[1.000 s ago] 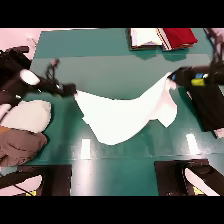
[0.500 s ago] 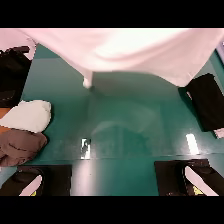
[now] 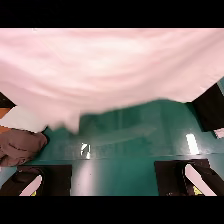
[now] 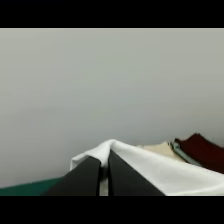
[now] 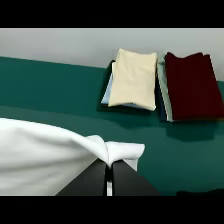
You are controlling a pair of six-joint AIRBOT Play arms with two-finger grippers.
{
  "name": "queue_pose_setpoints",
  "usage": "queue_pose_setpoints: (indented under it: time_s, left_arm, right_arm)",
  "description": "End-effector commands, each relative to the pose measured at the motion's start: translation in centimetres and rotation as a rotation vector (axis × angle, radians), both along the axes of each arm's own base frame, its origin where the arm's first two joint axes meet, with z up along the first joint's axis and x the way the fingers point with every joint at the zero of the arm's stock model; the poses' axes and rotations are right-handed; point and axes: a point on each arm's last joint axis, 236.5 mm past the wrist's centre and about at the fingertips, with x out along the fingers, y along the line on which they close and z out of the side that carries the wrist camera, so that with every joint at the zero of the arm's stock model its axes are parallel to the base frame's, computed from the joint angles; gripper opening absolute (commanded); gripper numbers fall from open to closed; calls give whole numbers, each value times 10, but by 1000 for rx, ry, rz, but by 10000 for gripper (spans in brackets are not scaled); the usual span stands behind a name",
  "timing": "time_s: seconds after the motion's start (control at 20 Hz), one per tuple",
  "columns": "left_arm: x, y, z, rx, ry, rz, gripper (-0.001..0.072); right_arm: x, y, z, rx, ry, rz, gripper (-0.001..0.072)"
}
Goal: Fold the shirts.
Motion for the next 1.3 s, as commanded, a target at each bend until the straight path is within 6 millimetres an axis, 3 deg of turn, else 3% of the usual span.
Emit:
queue_pose_setpoints:
  time_s: [0.0, 0.15, 0.25, 0.4, 0.5, 0.55, 0.6, 0.65, 0.7, 0.75, 0.9, 1.05, 1.15, 1.25]
  left_arm:
    - [91, -14, -83, 69, 301, -4, 30]
    - [188, -28, -190, 119, 599, -14, 30]
    - [244, -37, -276, 144, 793, -24, 31]
    - [291, -50, -389, 152, 1017, -54, 31]
    - [303, -52, -440, 163, 1116, -54, 32]
    - [305, -51, -453, 171, 1141, -49, 35]
    - [306, -48, -457, 178, 1146, -41, 240]
    - [307, -46, -455, 168, 1144, -26, 572]
    - [306, -42, -452, 148, 1148, -8, 610]
    - [303, -35, -448, 133, 1154, 5, 610]
    - [278, -1, -430, 120, 1209, 44, 612]
    - [244, 22, -428, 102, 1268, 76, 613]
    - [212, 24, -448, 100, 1328, 78, 613]
    - [174, 18, -482, 75, 1401, 60, 613]
  right_arm:
    - [18, -10, -42, 62, 125, -19, 14]
    - [56, -25, -117, 137, 338, -19, 14]
    - [82, -35, -185, 203, 512, -24, 14]
    - [116, -49, -285, 304, 709, -59, 14]
    - [134, -56, -330, 346, 768, -85, 15]
    - [141, -56, -345, 354, 792, -87, 15]
    - [148, -54, -357, 357, 815, -80, 16]
    - [154, -50, -365, 357, 836, -67, 20]
    - [161, -47, -369, 355, 846, -56, 130]
    - [169, -43, -368, 347, 844, -41, 375]
    - [175, -38, -346, 313, 821, -1, 400]
    - [153, -31, -323, 273, 797, 35, 395]
    - [132, -25, -315, 266, 780, 38, 385]
    - [111, -19, -314, 265, 776, 37, 385]
